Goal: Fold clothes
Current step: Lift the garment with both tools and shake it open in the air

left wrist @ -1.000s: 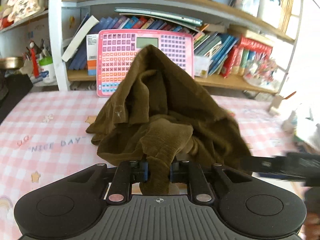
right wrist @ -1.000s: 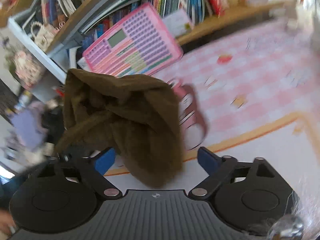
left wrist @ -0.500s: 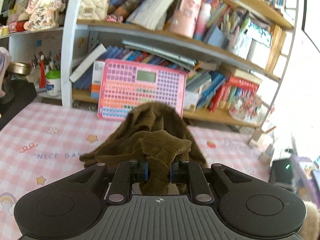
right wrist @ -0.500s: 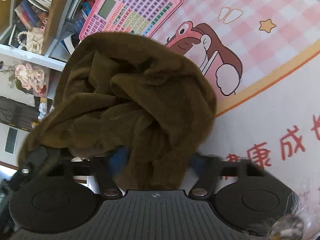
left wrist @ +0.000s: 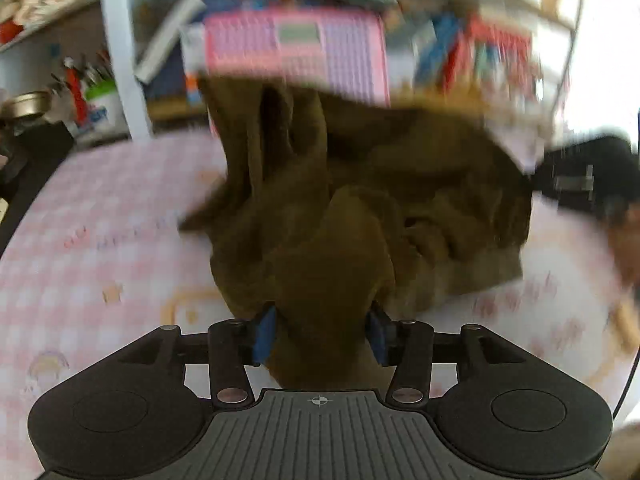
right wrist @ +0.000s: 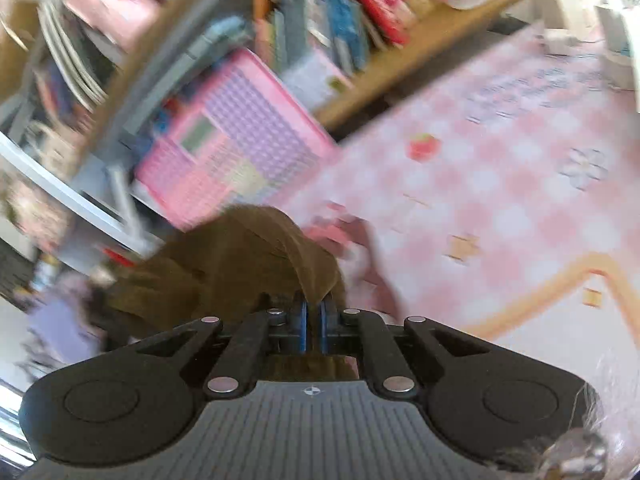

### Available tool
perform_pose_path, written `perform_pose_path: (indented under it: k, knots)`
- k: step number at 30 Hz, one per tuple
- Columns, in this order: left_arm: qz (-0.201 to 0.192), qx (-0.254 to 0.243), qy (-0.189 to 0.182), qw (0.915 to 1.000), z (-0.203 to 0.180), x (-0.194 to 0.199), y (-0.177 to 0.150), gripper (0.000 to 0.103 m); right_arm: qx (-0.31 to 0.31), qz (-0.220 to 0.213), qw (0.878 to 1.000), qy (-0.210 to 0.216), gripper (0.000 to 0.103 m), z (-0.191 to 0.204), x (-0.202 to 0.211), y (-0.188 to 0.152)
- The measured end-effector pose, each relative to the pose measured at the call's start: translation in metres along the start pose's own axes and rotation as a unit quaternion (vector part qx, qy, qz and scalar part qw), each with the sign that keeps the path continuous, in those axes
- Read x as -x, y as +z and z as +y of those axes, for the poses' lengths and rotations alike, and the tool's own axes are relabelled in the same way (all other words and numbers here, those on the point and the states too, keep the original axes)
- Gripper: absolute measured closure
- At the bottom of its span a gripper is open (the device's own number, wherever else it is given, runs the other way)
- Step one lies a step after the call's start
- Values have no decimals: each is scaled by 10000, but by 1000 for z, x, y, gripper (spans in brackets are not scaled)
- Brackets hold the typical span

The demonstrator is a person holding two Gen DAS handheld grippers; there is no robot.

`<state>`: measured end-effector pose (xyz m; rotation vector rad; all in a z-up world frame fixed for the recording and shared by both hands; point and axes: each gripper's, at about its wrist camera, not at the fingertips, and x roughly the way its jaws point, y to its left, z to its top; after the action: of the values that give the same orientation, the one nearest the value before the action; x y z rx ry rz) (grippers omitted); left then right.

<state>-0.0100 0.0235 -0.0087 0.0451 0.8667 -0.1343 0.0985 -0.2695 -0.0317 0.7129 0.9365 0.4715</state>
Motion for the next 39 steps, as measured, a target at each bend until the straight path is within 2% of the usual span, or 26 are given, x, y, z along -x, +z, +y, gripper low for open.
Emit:
perform_pose_path:
  k: [3, 5, 6, 7, 8, 11, 13, 17, 22, 29, 34, 36, 38, 39]
  knots:
    - [90, -2, 71, 9999, -9, -4, -11, 46, 126, -56, 9996, -237, 96, -5, 5, 0]
    - [86, 144, -10, 9999, -7, -1, -14, 45, 210, -93, 9990, -396, 90, -9, 8, 1]
    - [80, 201, -31, 9998, -6, 1, -16, 44, 252, -112, 9985, -475, 83, -11, 9, 1]
    - [62, 252, -31, 9997, -4, 3, -18, 43, 293, -130, 9980, -554, 70, -13, 11, 1]
    - [46, 302, -29, 9995, -2, 6, -20, 42, 335, -149, 9973, -633, 64, -15, 12, 1]
    - [20, 573, -20, 9984, 8, 12, -25, 39, 463, -201, 9950, -865, 61, -20, 17, 1]
    - [-6, 907, -129, 9958, 17, 14, -30, 37, 629, -78, 9942, -870, 57, -19, 15, -6]
    - [38, 1941, -560, 9794, 36, 9, -40, 35, 924, 116, 9921, -838, 52, -15, 8, -15]
    - [89, 3005, -993, 9486, 53, -11, -51, 32, 1295, 225, 9878, -840, 50, -10, -5, -15]
    - [147, 3611, -1271, 9237, 56, -35, -53, 33, 1511, 442, 9842, -806, 49, -8, -24, -13]
    - [251, 3568, -1551, 9209, 59, -41, -51, 39, 1425, 434, 9855, -814, 50, -7, -26, -15]
    - [292, 3504, -1647, 9215, 62, -44, -50, 76, 1378, 395, 9863, -815, 54, -7, -25, -16]
    - [345, 3336, -1744, 9258, 64, -45, -45, 87, 1348, 371, 9868, -817, 62, -4, -26, -20]
    - [346, 3232, -1789, 9286, 67, -44, -42, 90, 1334, 359, 9870, -818, 70, -2, -26, -21]
